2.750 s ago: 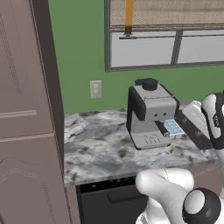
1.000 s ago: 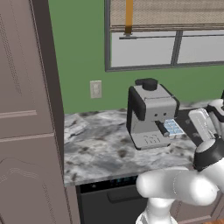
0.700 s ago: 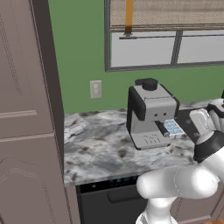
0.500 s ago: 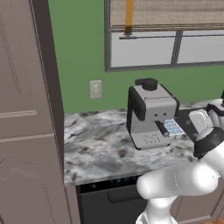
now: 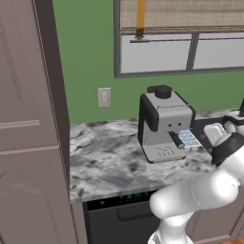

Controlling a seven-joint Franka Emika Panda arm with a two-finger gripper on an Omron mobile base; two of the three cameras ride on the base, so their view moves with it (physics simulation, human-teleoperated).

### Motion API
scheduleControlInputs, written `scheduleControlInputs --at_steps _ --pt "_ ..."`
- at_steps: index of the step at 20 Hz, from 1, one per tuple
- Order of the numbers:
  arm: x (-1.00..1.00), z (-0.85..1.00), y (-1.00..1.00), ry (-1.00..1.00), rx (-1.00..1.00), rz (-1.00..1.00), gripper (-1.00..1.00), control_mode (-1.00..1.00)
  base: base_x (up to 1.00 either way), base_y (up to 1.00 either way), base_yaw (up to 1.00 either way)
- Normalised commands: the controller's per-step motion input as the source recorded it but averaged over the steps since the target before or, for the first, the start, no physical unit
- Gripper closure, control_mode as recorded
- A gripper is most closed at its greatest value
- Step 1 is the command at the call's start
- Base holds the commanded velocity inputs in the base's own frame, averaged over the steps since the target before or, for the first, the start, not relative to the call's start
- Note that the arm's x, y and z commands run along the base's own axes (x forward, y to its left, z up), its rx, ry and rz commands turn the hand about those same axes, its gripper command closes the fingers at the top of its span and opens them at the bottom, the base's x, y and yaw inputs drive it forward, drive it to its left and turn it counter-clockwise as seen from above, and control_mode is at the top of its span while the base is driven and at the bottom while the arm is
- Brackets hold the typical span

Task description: The ice cube tray has been filled with water. Take the tray and place it in the freezer to make ice. Close the freezer door after placing the tray.

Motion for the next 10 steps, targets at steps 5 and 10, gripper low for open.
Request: scheduleControlInputs --at_steps 5,10 --pt "0.20 -0.22 0.00 0.00 0.00 0.00 -1.00 -1.00 0.00 0.00 0.00" --pt "0.21 -0.21 0.00 0.00 0.00 0.00 -1.00 -1.00 0.00 0.00 0.00"
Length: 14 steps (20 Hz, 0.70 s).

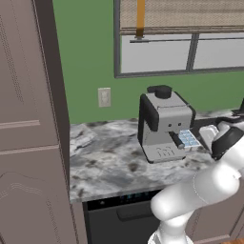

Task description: The ice cube tray has been filled with water. Take the tray and place it in the freezer to make ice. Close the freezer door after placing the tray.

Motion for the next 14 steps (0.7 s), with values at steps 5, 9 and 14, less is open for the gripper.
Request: scheduleControlInputs --at_steps 5,9,14 --pt "0.19 -0.21 0.00 0.00 0.00 0.00 -1.00 -1.00 0.00 0.00 0.00" --pt "0.19 -0.21 0.00 0.00 0.00 0.00 -1.00 -1.00 0.00 0.00 0.00" --pt "0.18 -0.24 0.00 0.00 0.00 0.00 -1.00 -1.00 0.00 0.00 0.00"
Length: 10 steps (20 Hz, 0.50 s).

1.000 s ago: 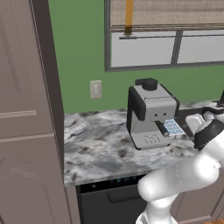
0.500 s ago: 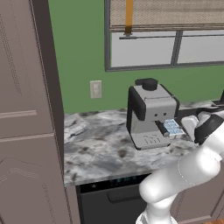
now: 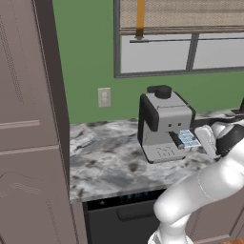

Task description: The ice cube tray has been filled with water. Take the tray and place it in the freezer to make ice. Close the freezer door after placing the tray.

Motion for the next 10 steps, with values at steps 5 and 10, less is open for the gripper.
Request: scheduleControlInputs --at_steps 5,10 --pt "0.22 -0.21 0.00 0.00 0.00 0.00 -1.00 -1.00 0.00 0.00 0.00" --pt "0.09 -0.34 0.03 -0.01 0.00 0.00 -1.00 -1.00 0.00 0.00 0.00"
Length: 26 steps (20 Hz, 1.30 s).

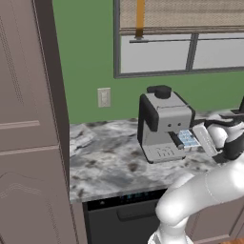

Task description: The ice cube tray has been filled with water. Take the tray and place it in the freezer to make ice. Close the freezer door after placing the tray.

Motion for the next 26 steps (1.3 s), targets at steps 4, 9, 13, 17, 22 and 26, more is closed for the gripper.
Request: scheduleControlInputs --at_steps 4,9,13,17,22,26 --pt "0.00 -0.46 0.40 -0.03 -0.02 0.00 -1.00 -1.00 0.00 0.00 0.00" --pt "-0.05 -0.49 0.58 -0.05 -0.06 0.00 1.00 -1.00 0.00 0.00 0.00" --pt "-0.12 -0.49 0.60 -0.07 -0.07 0.00 1.00 -1.00 0.00 0.00 0.00" --pt "-0.03 -0.38 0.43 -0.03 -0.03 0.00 1.00 -1.00 0.00 0.00 0.00" --pt "0.00 -0.02 0.03 0.00 0.00 0.00 1.00 -1.00 0.00 0.00 0.00" --pt "-0.03 0.01 -0.01 0.00 0.00 0.05 1.00 -1.00 0.00 0.00 0.00"
